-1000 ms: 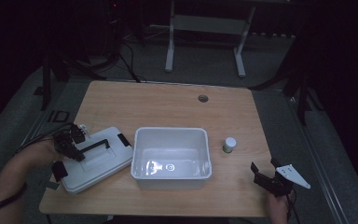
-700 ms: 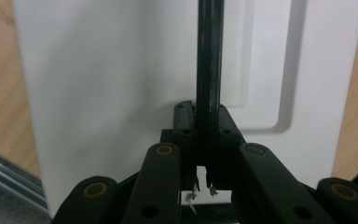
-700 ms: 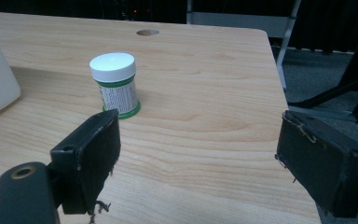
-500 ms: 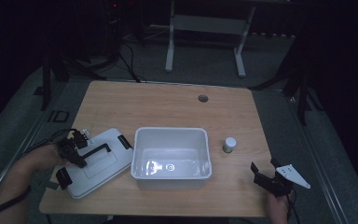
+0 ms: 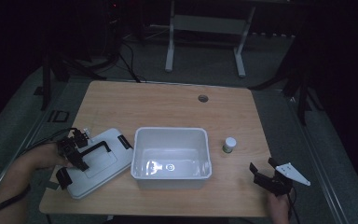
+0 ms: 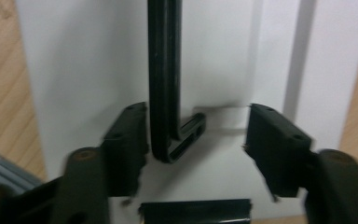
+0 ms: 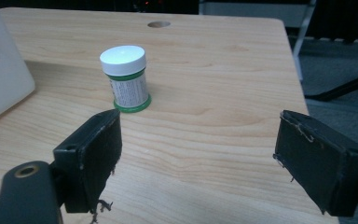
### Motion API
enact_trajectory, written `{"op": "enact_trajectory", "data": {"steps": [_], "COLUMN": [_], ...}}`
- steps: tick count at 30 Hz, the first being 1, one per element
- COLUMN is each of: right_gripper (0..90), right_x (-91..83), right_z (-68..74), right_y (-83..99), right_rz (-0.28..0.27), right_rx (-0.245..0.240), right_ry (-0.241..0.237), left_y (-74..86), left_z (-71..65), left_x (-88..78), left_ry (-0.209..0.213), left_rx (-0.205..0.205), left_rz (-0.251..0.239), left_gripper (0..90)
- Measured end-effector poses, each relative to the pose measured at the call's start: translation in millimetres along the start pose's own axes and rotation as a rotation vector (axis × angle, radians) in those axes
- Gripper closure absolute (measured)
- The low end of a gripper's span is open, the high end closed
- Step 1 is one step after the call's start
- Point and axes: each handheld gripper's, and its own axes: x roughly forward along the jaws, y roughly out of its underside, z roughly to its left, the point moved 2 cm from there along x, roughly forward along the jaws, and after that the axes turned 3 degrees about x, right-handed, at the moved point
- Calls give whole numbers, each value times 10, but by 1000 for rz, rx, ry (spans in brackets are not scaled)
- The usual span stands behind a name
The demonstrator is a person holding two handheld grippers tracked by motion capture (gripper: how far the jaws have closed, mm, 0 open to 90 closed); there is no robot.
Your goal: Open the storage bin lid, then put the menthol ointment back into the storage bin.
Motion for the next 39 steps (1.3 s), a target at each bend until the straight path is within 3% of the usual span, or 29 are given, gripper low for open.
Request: {"op": "enact_trajectory", "data": {"steps": [3, 6, 9, 11, 13, 16, 17, 18, 19, 20, 21, 23, 30, 34, 39], "right_gripper": [133, 128, 123, 116, 116, 116, 116, 116, 116, 116, 116, 116, 117, 126, 128], "right_x": [14, 19, 17, 18, 47, 82, 82, 109, 109, 127, 160, 194, 262, 362, 471], "right_z": [-30, -48, -19, 8, 31, 61, 61, 77, 77, 77, 85, 90, 108, 102, 129], "right_y": [-13, -43, -85, -119, -158, -216, -216, -253, -253, -266, -281, -290, -378, -457, -581], "right_rz": [43, 100, 168, 221, 307, 413, 413, 490, 490, 530, 609, 676, 768, 854, 905], "right_rx": [25, 52, 14, -26, -33, -31, -31, -30, -30, -32, -20, -36, -69, -100, -131], "right_ry": [-23, -36, -13, -38, -26, -47, -47, -64, -64, -59, -74, -68, -66, -72, -68], "left_y": [20, 15, 4, 3, 4, 7, 7, 9, 10, 12, 18, 23, 61, 66, 49], "left_z": [5, 7, -14, -22, -22, -37, -37, -46, -50, -56, -59, -58, -62, -73, -90], "left_x": [-3, -28, -42, -58, -84, -130, -130, -136, -137, -137, -136, -137, -128, -122, -134], "left_ry": [10, 6, 7, 16, 6, 3, 3, 1, 1, 2, -1, 0, 4, 6, 11], "left_rx": [-43, -73, -83, -84, -78, -58, -58, -52, -49, -44, -42, -41, -38, -32, -23], "left_rz": [24, 16, 18, 20, 15, -2, -2, -1, 2, 4, 2, 1, 12, 22, 20], "left_gripper": [277, 263, 240, 241, 241, 241, 241, 241, 241, 241, 241, 241, 242, 242, 242]}}
